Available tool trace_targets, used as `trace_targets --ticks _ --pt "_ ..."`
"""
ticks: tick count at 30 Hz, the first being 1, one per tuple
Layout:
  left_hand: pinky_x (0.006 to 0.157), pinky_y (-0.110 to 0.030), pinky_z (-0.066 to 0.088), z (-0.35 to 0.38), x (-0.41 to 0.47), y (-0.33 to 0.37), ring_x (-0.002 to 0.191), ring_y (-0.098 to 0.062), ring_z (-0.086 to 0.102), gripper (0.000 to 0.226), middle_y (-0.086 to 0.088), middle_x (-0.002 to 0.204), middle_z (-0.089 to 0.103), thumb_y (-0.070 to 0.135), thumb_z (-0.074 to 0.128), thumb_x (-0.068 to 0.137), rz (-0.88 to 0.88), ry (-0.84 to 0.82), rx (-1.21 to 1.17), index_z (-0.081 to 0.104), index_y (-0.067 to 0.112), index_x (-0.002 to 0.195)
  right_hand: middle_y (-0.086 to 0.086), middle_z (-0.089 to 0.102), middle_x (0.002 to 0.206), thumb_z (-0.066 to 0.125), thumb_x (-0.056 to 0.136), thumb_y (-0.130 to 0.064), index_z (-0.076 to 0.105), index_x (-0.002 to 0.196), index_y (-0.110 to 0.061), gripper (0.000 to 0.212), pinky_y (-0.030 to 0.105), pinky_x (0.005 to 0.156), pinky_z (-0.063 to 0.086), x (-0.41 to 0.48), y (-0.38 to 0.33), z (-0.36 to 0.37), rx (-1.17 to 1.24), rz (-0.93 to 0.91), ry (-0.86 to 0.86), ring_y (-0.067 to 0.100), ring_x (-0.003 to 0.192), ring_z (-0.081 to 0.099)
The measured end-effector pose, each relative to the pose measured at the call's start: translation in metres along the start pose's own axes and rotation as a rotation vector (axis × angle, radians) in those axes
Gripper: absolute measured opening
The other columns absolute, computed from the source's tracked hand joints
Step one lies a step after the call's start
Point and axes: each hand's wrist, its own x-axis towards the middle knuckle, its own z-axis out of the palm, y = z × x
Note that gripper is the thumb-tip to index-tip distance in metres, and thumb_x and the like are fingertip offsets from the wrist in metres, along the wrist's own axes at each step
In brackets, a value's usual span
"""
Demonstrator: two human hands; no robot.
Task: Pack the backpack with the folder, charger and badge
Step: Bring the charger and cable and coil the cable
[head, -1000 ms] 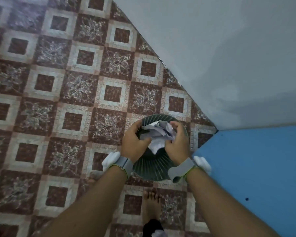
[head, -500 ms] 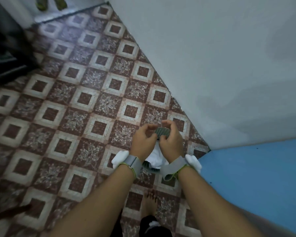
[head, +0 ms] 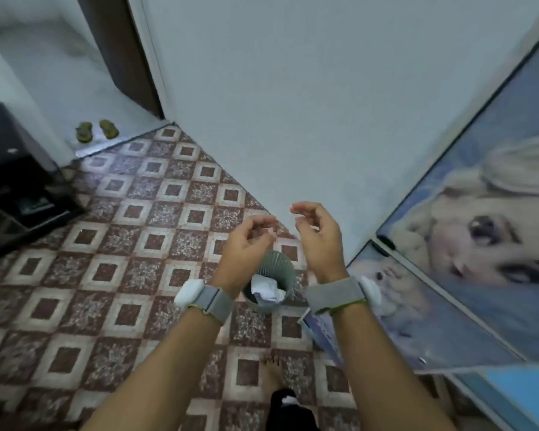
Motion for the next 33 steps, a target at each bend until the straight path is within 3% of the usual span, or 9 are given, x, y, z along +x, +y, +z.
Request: trace_targets --ticks 2,6,9,16,20,25,28,33 --pt "0.087 -0.017 0.049 0.011 -0.032 0.026 0.106 -0.002 0.061 0.025 0.009 0.115 0.066 0.012 0.06 0.093 0.052 -0.049 0.008 0.065 0.023 0.115 -0.013 0.069 0.106 0.052 0.09 -0.007 0.067 0.098 -0.029 0.028 0.014 0.081 0.047 -0.03 -0.028 -0.03 0.01 -0.013 0.038 0.002 0.098 0.06" --pt "0.093 -0.021 0.048 0.038 -0.078 0.069 0.11 -0.003 0.06 0.024 0.013 0.115 0.067 0.013 0.061 0.093 0.156 -0.178 0.045 0.066 0.025 0.113 -0.008 0.069 0.108 0.052 0.084 -0.016 0.067 0.102 -0.023 0.024 0.025 0.092 0.048 -0.08 -0.071 -0.086 0.014 -0.044 0.124 0.008 0.104 0.061" --pt "0.094 -0.027 0.05 0.077 -0.109 0.099 0.109 -0.005 0.061 0.024 0.012 0.113 0.068 0.012 0.062 0.091 0.223 -0.289 0.053 0.067 0.025 0.111 -0.007 0.069 0.105 0.051 0.081 -0.022 0.067 0.103 -0.021 0.027 0.02 0.088 0.047 -0.117 -0.099 -0.14 -0.013 -0.099 0.223 0.005 0.099 0.062" --pt "0.092 -0.025 0.051 0.187 -0.166 0.138 0.106 -0.009 0.064 0.024 0.002 0.113 0.069 0.006 0.062 0.091 0.319 -0.54 0.04 0.065 0.016 0.113 -0.012 0.068 0.097 0.053 0.08 -0.02 0.066 0.096 -0.029 0.022 0.028 0.087 0.047 -0.176 -0.131 -0.253 -0.053 -0.175 0.423 0.003 0.09 0.061" --pt "0.089 -0.012 0.046 0.262 -0.194 0.152 0.114 -0.006 0.057 0.026 0.007 0.116 0.065 0.006 0.062 0.091 0.374 -0.685 0.042 0.064 0.02 0.113 -0.01 0.069 0.102 0.053 0.079 -0.02 0.066 0.097 -0.028 0.024 0.024 0.089 0.047 -0.201 -0.138 -0.317 -0.08 -0.171 0.544 0.007 0.094 0.061" --pt "0.085 -0.008 0.044 0.358 -0.223 0.16 0.117 -0.01 0.054 0.035 0.009 0.116 0.063 0.0 0.062 0.089 0.409 -0.726 -0.025 0.061 0.031 0.105 -0.011 0.071 0.106 0.053 0.079 -0.022 0.068 0.101 -0.025 0.027 0.026 0.094 0.047 -0.228 -0.126 -0.41 -0.127 -0.111 0.658 0.008 0.1 0.063" --pt "0.088 -0.01 0.046 0.422 -0.234 0.165 0.12 -0.012 0.055 0.034 0.011 0.118 0.064 0.002 0.062 0.089 0.414 -0.765 -0.045 0.061 0.033 0.102 -0.008 0.071 0.107 0.056 0.086 -0.012 0.068 0.102 -0.023 0.023 0.027 0.094 0.047 -0.235 -0.122 -0.474 -0.152 -0.088 0.714 0.011 0.1 0.063" --pt "0.087 -0.008 0.045 0.503 -0.228 0.182 0.12 -0.012 0.055 0.035 0.012 0.116 0.064 0.005 0.063 0.088 0.46 -0.74 -0.039 0.061 0.037 0.1 -0.009 0.069 0.104 0.053 0.087 -0.002 0.066 0.104 -0.019 0.028 0.026 0.09 0.047 -0.223 -0.124 -0.546 -0.207 -0.055 0.769 0.002 0.088 0.06"
